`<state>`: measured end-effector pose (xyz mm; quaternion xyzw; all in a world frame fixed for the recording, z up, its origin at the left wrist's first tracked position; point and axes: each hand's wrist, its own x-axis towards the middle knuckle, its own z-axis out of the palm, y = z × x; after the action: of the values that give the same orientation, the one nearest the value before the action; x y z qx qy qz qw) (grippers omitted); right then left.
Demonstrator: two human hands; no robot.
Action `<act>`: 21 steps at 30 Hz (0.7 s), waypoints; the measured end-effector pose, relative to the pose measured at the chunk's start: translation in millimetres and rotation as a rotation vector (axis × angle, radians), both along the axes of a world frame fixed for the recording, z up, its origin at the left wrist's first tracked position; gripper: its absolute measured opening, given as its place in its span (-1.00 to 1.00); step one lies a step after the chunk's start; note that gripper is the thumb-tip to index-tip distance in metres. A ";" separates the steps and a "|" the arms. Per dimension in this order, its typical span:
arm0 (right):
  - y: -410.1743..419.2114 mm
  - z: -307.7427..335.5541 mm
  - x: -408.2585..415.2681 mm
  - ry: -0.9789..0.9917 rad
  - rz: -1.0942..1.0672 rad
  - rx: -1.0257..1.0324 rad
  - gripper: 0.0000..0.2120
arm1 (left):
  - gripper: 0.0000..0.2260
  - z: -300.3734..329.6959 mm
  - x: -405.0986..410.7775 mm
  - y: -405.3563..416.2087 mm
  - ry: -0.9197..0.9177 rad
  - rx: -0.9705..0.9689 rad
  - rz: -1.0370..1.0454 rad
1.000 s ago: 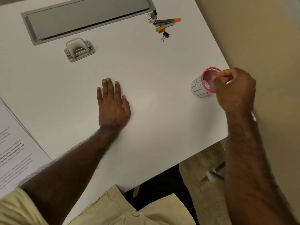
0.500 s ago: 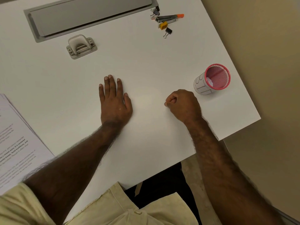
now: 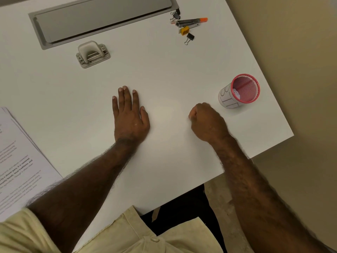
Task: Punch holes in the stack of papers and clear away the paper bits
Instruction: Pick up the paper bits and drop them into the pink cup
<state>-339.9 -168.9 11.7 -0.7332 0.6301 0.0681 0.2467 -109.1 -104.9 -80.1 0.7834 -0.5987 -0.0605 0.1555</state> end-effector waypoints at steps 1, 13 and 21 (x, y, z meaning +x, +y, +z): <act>-2.2 6.8 -4.1 -0.048 -0.030 -0.054 -0.83 | -0.42 -0.4 -0.1 0.3 -0.001 0.000 0.002; -50.2 64.1 -79.1 -0.141 -0.430 -0.375 -0.77 | -0.42 -1.3 -0.2 0.5 0.002 -0.010 0.003; -52.3 62.6 -79.6 -0.128 -0.493 -0.485 -0.92 | -0.43 -2.8 0.7 0.5 0.019 -0.017 -0.002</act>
<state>-419.5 -221.3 74.4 -0.5991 0.7692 -0.1912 0.1132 -108.4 -104.5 -83.0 0.7808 -0.5984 -0.0632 0.1678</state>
